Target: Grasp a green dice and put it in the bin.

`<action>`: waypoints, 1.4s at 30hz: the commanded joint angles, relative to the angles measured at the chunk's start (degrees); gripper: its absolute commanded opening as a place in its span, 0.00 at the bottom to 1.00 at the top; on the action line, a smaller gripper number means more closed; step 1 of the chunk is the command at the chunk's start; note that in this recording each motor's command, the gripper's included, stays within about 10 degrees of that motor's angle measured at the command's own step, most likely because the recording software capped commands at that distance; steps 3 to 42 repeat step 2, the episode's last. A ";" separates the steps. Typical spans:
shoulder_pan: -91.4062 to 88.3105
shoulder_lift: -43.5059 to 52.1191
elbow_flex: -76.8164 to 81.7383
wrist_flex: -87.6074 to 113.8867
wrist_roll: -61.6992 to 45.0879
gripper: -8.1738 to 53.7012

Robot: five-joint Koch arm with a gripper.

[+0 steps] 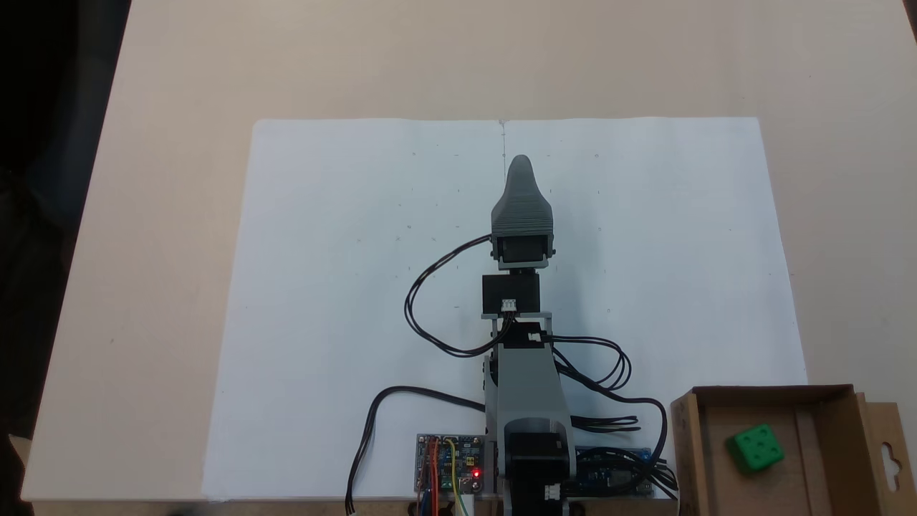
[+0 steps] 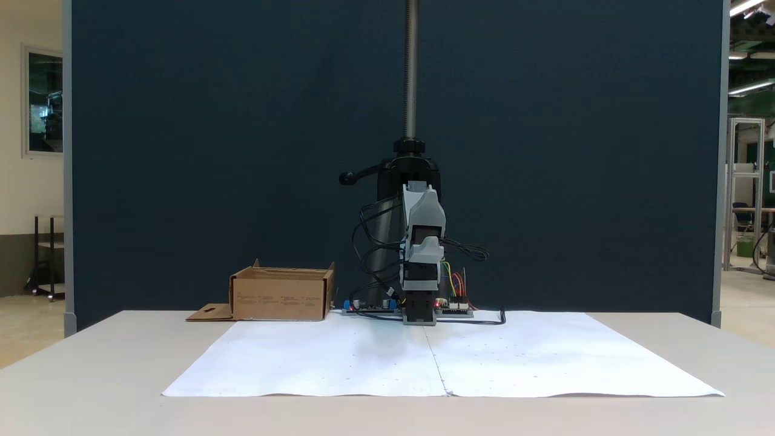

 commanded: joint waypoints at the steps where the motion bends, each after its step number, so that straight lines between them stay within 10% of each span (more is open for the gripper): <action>1: -0.70 6.68 4.31 -9.05 -4.39 0.86; 42: -0.70 6.68 4.31 -9.05 -4.39 0.86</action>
